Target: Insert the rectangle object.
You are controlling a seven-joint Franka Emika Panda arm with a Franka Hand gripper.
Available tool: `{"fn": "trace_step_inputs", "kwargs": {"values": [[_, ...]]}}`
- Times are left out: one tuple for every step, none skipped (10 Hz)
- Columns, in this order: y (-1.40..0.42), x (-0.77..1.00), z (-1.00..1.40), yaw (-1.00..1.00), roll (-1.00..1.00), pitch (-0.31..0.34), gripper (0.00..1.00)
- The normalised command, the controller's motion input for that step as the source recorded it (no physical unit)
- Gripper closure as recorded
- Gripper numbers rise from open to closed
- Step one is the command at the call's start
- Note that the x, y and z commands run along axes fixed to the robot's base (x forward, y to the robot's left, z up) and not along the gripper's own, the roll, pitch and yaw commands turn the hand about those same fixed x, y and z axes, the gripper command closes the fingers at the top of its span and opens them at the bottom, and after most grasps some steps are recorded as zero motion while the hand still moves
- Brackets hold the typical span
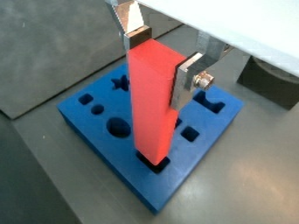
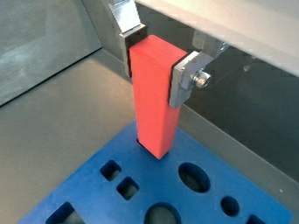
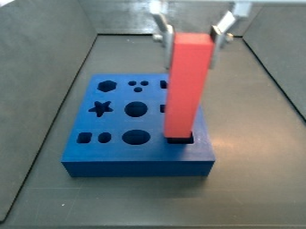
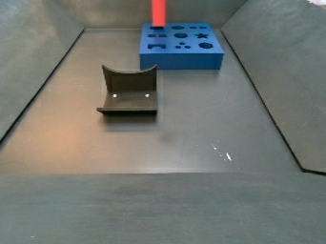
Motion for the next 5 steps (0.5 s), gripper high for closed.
{"fn": "trace_step_inputs", "kwargs": {"values": [[0.02, 0.0, -0.05, 0.0, 0.0, 0.006, 1.0], [0.0, 0.11, -0.12, 0.0, 0.03, 0.0, 1.0], [-0.06, 0.12, -0.22, -0.01, 0.05, 0.0, 1.0], [-0.07, 0.13, -0.29, 0.0, 0.05, 0.0, 1.0], [-0.09, 0.16, -0.26, 0.0, 0.02, 0.0, 1.0]]}}
